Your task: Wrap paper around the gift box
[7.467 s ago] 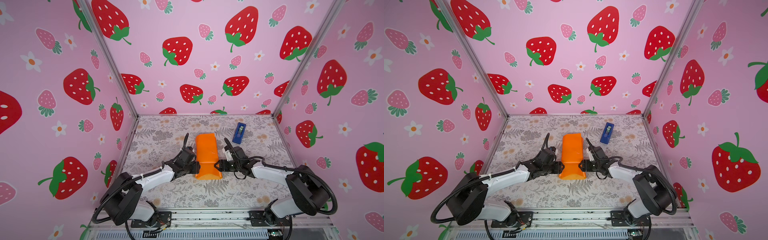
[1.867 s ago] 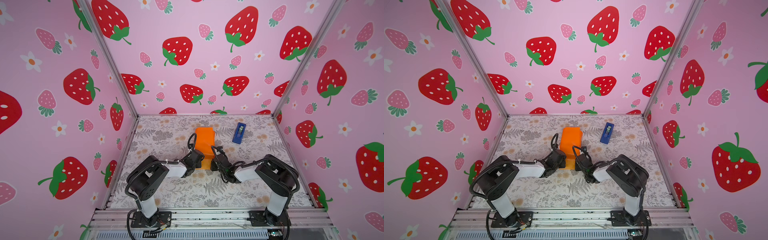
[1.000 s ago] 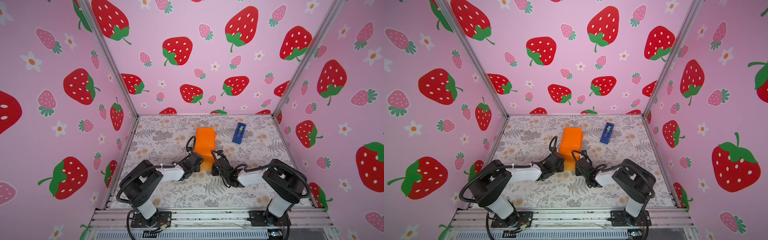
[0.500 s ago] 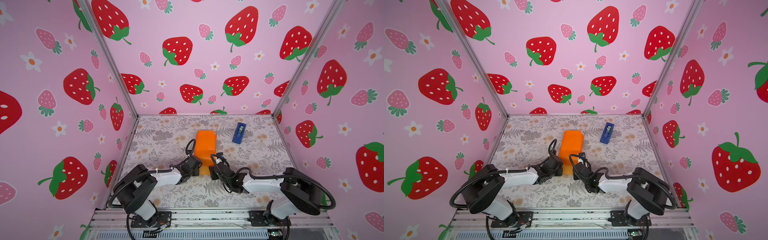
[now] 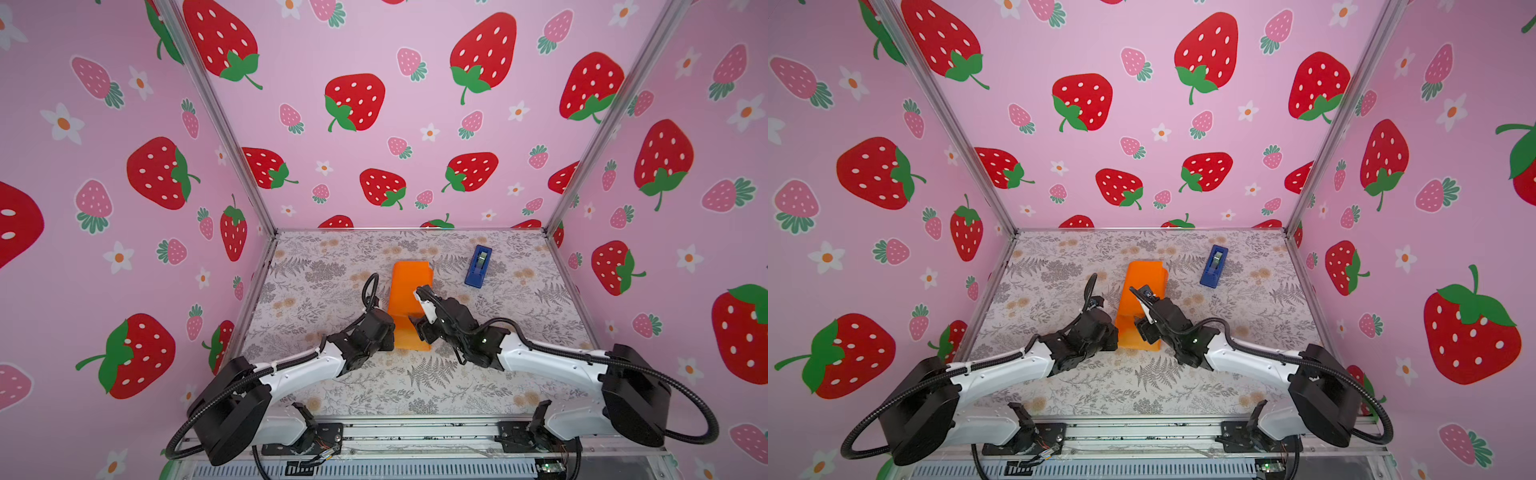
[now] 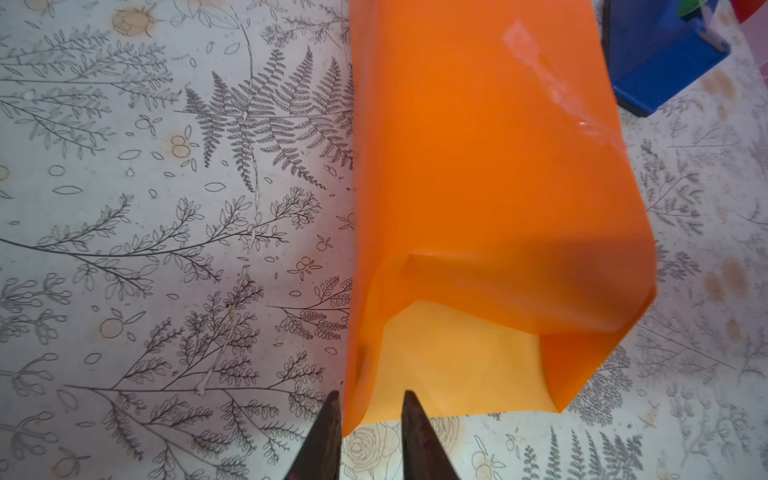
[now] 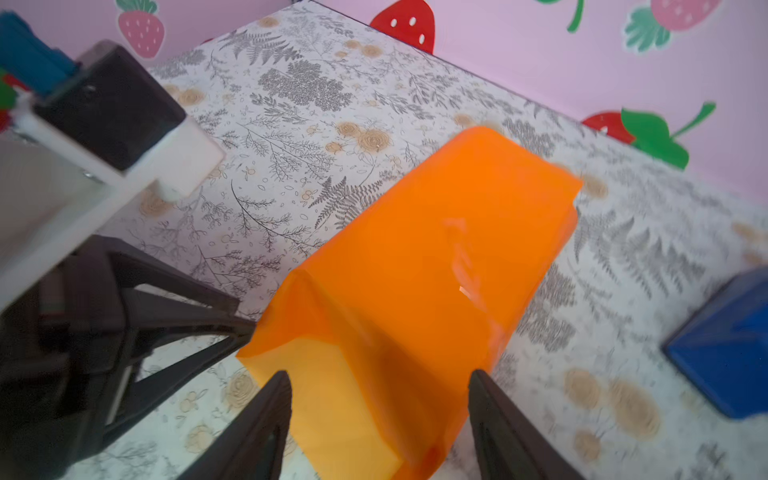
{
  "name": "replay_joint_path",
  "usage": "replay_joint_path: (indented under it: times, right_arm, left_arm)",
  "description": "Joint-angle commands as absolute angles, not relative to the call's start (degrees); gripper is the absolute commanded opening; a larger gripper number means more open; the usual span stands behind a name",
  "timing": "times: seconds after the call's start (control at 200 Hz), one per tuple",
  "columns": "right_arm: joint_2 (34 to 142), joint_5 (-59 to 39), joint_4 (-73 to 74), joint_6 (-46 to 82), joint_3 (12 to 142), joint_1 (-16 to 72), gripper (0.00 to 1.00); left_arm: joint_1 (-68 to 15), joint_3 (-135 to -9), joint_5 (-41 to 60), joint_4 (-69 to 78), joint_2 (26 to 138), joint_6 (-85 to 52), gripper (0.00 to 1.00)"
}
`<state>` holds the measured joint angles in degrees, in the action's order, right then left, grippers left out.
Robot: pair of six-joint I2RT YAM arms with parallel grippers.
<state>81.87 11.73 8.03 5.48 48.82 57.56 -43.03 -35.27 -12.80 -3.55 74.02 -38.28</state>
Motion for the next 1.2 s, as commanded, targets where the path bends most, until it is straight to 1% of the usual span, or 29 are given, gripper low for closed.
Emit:
replay_joint_path:
  times: [0.0,0.05,0.155,0.225,0.375,0.655,1.065,1.191]
  right_arm:
    - [86.0,-0.2,0.1,-14.8,54.0,55.1,0.67]
    - [88.1,-2.0,-2.1,-19.6,56.3,54.4,0.66]
    - [91.7,-1.7,-4.8,-25.9,60.4,53.2,0.66]
    - [93.6,-0.9,-6.0,-29.0,62.6,52.2,0.66]
    - [95.5,-2.4,-8.3,-36.1,64.1,51.0,0.66]
    - [99.6,-3.1,-12.4,-39.2,67.2,49.5,0.64]
    - [101.7,1.8,-12.2,-40.9,67.8,49.3,0.61]
    - [101.0,4.1,-11.0,-41.9,66.2,49.5,0.63]
  left_arm:
    - [-39.7,-35.9,-10.2,-7.1,71.7,-37.7,0.28]
    - [-37.5,-35.5,-7.6,-6.6,71.2,-37.7,0.28]
    - [-33.4,-35.1,-2.6,-5.8,70.7,-37.1,0.27]
    - [-31.5,-35.2,-0.8,-5.8,70.7,-36.3,0.27]
    - [-28.6,-35.8,1.4,-6.3,71.0,-35.1,0.27]
    - [-26.5,-37.1,3.6,-6.1,72.9,-34.2,0.27]
    - [-25.6,-38.5,4.5,-6.0,74.8,-33.7,0.26]
    - [-25.5,-38.8,4.9,-5.7,75.2,-33.6,0.26]
